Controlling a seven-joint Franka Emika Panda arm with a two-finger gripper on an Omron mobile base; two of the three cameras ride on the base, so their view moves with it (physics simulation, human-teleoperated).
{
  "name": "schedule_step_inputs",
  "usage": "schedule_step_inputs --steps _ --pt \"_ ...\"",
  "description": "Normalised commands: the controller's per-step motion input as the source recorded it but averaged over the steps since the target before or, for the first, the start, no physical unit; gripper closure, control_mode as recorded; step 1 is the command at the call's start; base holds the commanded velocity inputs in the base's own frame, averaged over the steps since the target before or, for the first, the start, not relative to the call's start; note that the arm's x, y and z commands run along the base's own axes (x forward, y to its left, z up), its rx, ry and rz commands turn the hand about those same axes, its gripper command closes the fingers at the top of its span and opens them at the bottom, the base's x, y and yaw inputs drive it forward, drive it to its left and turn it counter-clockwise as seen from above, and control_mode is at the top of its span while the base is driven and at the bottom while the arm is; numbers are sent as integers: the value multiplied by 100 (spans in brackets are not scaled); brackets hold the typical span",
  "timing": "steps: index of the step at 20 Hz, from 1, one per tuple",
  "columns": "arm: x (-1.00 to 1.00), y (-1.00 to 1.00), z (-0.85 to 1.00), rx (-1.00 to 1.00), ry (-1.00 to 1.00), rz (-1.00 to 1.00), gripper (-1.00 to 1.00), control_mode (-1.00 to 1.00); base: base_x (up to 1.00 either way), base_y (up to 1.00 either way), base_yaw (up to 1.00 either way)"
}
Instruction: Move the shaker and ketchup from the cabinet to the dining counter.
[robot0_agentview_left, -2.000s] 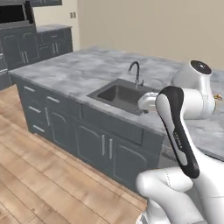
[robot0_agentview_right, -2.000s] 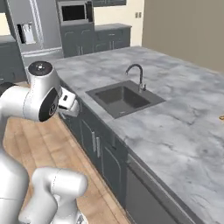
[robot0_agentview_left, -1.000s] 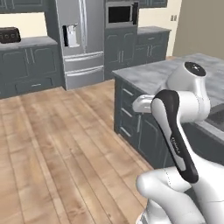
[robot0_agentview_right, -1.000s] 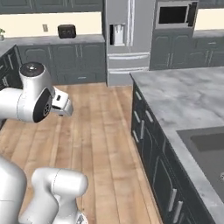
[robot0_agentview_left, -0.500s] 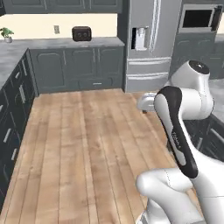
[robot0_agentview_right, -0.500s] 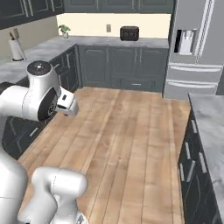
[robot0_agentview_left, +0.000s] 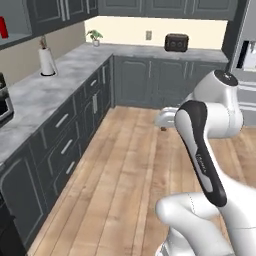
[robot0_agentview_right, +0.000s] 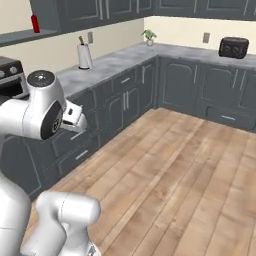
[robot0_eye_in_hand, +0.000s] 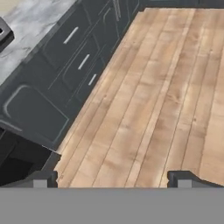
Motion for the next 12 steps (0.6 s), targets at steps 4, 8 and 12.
schedule_step_inputs --steps 4,8,12 --pt "0 0 0 0 0 0 -100 100 100 -45 28" --pt "0 0 0 0 0 0 -100 100 100 -48 38" --pt "0 0 0 0 0 0 -100 100 100 -24 55"
